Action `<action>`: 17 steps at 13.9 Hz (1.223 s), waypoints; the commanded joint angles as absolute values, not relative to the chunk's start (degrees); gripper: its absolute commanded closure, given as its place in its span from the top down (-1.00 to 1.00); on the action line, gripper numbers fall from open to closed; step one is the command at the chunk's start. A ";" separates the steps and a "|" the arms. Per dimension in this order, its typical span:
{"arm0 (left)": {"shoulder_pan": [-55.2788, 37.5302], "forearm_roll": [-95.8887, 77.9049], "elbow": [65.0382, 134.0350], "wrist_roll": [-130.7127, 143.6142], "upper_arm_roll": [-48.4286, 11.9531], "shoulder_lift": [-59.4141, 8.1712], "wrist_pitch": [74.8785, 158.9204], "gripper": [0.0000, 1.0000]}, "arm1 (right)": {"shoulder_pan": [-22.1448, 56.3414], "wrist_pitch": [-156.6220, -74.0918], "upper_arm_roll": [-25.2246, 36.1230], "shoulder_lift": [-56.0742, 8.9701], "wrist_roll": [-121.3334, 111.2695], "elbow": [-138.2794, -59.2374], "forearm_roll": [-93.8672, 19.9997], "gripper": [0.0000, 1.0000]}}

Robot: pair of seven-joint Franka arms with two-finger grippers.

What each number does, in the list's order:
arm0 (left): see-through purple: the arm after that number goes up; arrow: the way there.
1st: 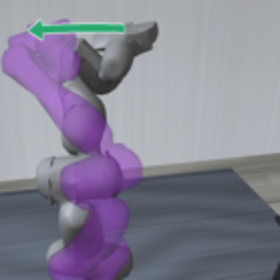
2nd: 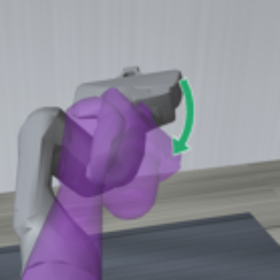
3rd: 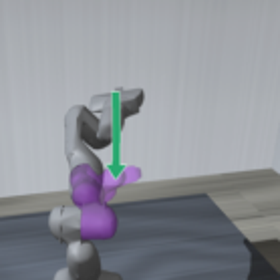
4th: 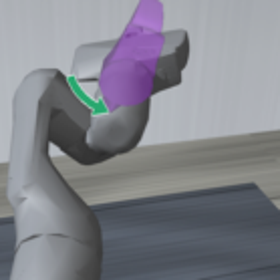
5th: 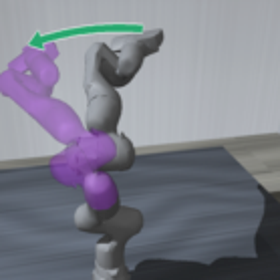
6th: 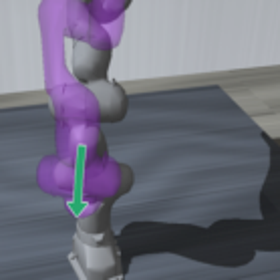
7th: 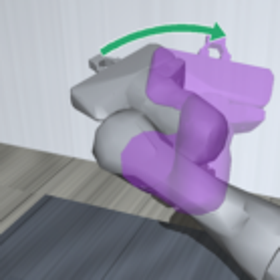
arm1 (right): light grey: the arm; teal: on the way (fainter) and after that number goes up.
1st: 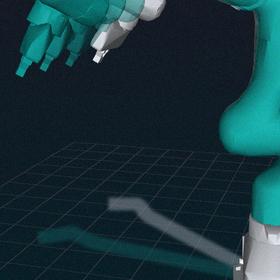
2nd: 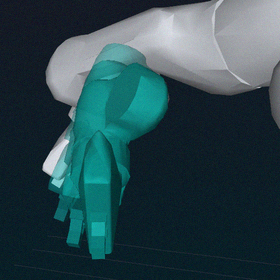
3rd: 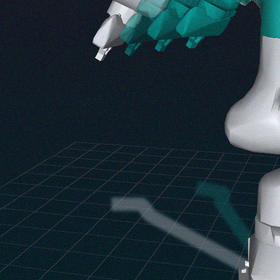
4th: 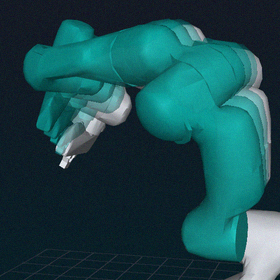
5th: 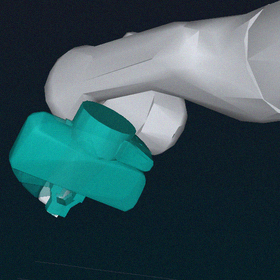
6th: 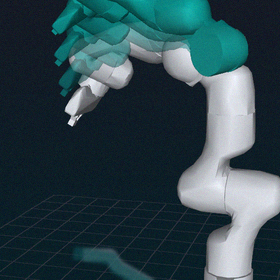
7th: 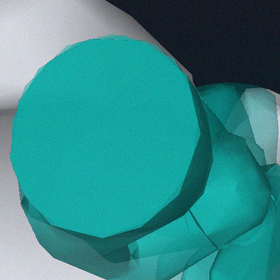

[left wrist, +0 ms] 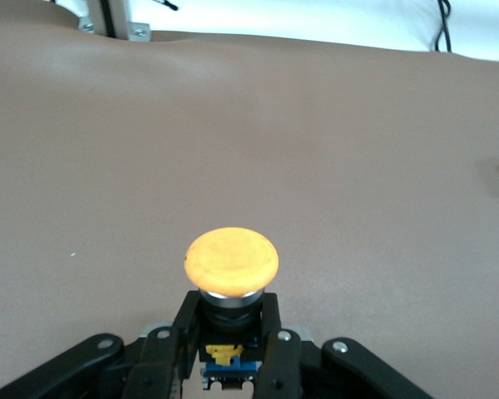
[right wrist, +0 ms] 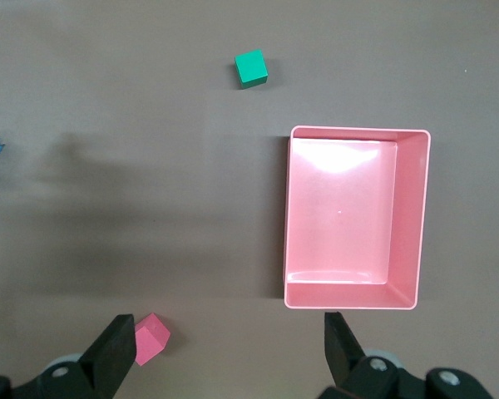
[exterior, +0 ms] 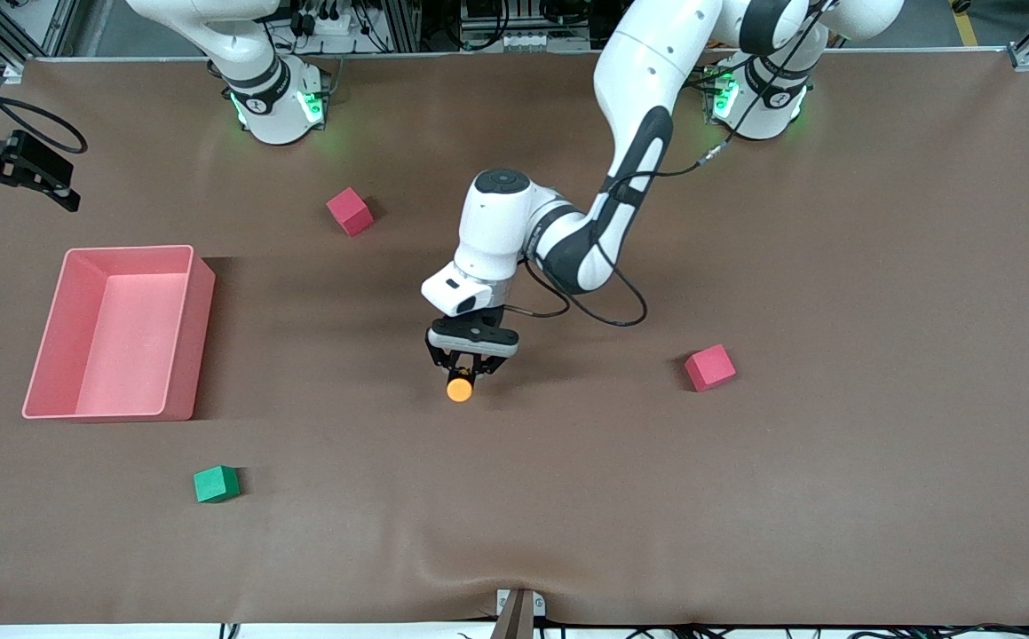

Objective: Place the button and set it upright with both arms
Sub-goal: 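Lift and rotate the button upright with the left gripper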

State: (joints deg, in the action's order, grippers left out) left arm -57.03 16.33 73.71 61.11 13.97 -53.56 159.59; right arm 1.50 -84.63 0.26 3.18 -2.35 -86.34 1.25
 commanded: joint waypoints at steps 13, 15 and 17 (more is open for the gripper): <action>-65.65 64.31 73.56 111.76 18.63 -58.09 156.37 -1.00 | 1.49 -83.76 0.35 2.64 -2.99 -85.34 1.67 1.00; -66.79 67.14 73.56 116.00 18.63 -59.06 153.91 -1.00 | 1.49 -83.76 0.35 2.64 -2.99 -85.34 1.67 1.00; -67.76 67.15 73.56 117.15 18.63 -59.15 151.88 -1.00 | 1.49 -83.76 0.44 2.64 -2.99 -85.34 1.67 1.00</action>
